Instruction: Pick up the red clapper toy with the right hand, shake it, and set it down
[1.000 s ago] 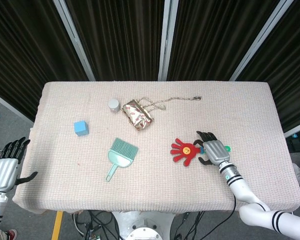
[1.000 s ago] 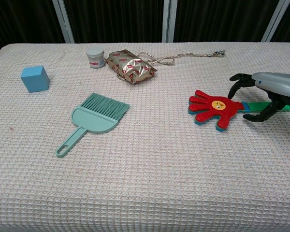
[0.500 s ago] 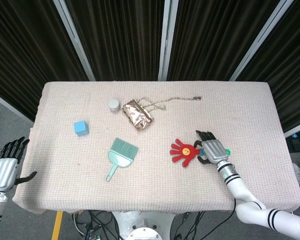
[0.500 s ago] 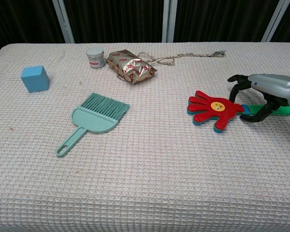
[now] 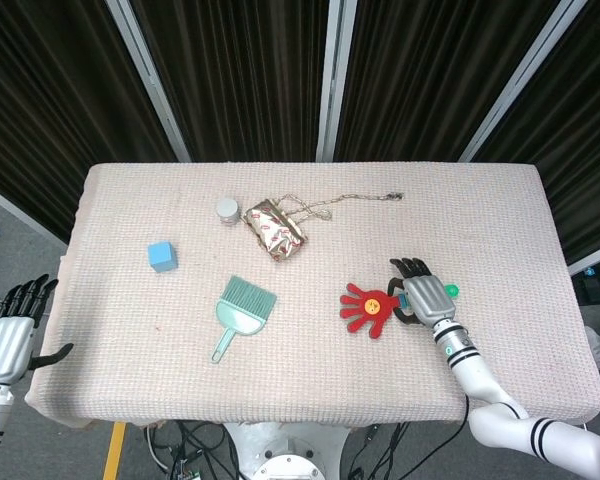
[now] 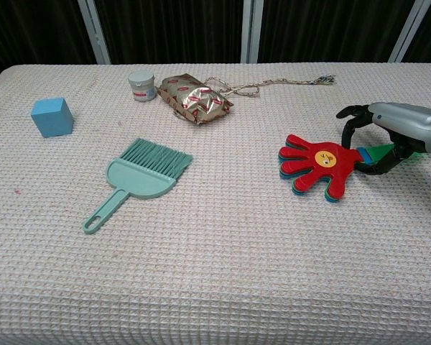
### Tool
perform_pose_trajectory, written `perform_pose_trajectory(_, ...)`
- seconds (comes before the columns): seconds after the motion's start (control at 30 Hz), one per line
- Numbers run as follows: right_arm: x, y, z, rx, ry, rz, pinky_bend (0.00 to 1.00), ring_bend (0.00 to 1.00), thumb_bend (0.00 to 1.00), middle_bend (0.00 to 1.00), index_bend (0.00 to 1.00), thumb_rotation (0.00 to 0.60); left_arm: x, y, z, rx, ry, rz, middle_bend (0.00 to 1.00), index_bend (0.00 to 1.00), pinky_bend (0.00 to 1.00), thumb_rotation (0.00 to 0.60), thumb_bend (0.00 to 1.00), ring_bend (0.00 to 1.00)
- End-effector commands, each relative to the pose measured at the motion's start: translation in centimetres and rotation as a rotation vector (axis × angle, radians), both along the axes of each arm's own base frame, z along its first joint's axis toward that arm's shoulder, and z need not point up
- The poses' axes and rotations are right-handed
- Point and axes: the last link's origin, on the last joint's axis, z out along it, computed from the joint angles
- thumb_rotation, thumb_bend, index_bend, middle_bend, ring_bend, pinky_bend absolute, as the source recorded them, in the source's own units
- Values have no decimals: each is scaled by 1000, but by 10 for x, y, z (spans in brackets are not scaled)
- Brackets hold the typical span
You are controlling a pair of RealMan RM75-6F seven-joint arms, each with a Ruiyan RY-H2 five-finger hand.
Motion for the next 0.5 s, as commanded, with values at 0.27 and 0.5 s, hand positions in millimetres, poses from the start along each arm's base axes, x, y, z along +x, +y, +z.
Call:
perform_pose_trajectory(0.27, -5, 2, 15, -137, -247, -32, 326, 310, 410, 531, 991, 600, 0, 0, -2, -6, -3, 2, 17, 42, 60, 600, 162, 0)
perform_pose_trajectory(0.5, -9, 4, 22, -186, -432, -97, 769, 546, 468, 627, 1000, 600, 0, 0, -3, -9, -5, 1, 17, 42, 61, 600, 162, 0)
